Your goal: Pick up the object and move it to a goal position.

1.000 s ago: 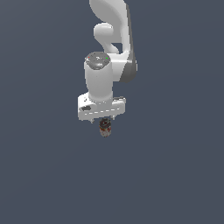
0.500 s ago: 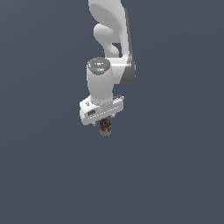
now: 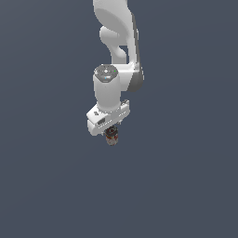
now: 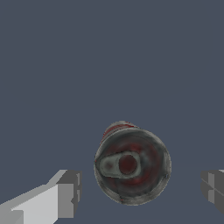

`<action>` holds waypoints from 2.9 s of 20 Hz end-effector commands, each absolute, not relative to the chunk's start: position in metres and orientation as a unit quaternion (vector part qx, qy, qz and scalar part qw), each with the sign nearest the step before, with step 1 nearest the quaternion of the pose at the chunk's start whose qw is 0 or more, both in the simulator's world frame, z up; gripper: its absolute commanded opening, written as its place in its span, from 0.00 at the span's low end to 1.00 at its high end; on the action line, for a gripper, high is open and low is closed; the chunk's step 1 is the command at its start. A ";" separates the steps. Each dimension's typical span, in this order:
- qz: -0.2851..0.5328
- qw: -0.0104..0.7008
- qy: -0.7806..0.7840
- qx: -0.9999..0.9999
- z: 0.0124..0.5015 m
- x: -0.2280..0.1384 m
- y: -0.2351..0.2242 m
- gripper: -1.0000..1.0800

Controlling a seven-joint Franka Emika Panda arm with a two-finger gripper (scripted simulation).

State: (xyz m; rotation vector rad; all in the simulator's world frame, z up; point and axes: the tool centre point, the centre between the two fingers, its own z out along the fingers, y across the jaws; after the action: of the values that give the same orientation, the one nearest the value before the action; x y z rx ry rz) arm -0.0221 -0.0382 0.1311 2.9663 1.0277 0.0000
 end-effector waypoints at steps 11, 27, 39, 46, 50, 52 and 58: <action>0.000 0.000 0.350 0.937 0.124 -0.024 -0.037 0.96; 0.000 0.000 0.352 0.936 0.077 -0.025 -0.037 0.00; 0.000 0.000 0.352 0.936 0.081 -0.024 -0.039 0.00; 0.000 0.000 0.352 0.936 0.110 -0.024 -0.048 0.00; 0.000 0.000 0.353 0.936 0.139 -0.024 -0.057 0.00; 0.000 0.000 0.353 0.936 0.157 -0.023 -0.063 0.00; 0.001 0.000 0.353 0.936 0.222 -0.022 -0.083 0.00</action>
State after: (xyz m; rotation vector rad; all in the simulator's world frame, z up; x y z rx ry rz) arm -0.0229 -0.0779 0.2026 2.9418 1.1095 -0.0036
